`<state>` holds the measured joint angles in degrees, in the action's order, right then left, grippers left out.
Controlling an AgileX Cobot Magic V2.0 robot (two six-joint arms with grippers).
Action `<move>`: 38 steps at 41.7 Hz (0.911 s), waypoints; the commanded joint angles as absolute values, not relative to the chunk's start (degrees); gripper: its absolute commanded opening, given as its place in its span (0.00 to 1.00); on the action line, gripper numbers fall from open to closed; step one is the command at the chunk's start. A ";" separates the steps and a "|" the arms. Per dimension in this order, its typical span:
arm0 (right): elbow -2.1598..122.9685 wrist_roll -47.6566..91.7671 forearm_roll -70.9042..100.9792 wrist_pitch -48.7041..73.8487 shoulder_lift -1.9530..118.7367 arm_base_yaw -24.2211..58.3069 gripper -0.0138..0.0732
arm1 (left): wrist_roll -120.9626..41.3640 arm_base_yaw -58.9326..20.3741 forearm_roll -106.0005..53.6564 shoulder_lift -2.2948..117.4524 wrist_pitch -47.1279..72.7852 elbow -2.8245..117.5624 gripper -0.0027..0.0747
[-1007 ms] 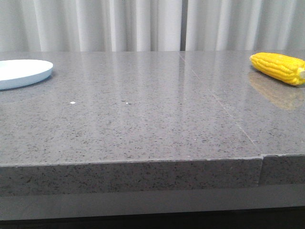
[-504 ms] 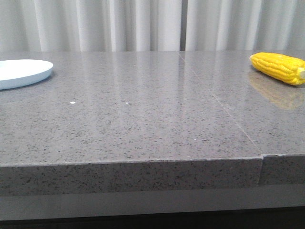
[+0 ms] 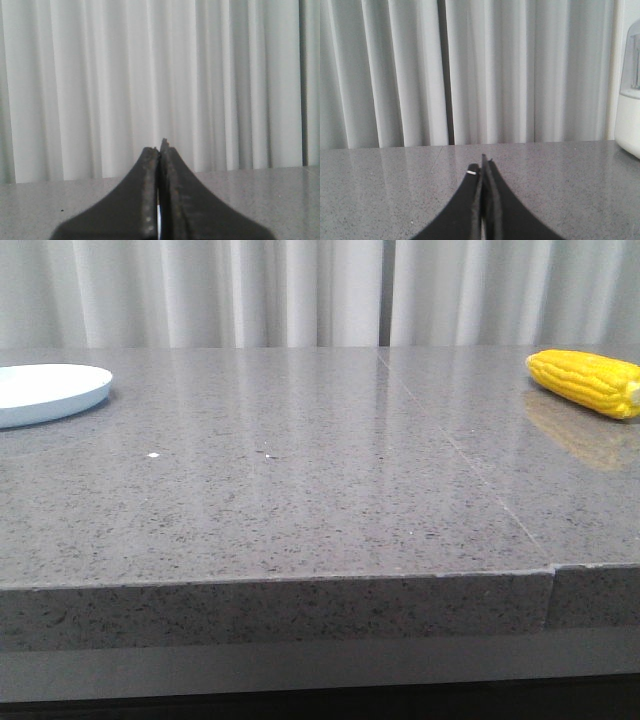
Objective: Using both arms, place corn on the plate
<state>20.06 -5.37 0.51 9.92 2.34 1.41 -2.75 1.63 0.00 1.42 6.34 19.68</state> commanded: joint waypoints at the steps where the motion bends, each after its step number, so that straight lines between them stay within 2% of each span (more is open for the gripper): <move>1: 27.27 -4.96 0.46 10.73 7.96 1.34 0.02 | -2.38 1.79 -0.64 6.35 7.70 26.86 0.01; 12: 40.59 -4.96 0.46 23.56 22.95 1.34 0.02 | -2.38 1.79 -0.64 21.60 19.74 39.89 0.01; 32: 41.56 -4.96 0.41 26.03 41.77 1.34 0.02 | -2.38 1.79 -0.71 37.83 22.62 39.91 0.01; 38: 41.56 -4.59 0.41 26.02 44.72 1.34 0.05 | -2.38 1.79 -0.71 40.71 22.73 39.91 0.01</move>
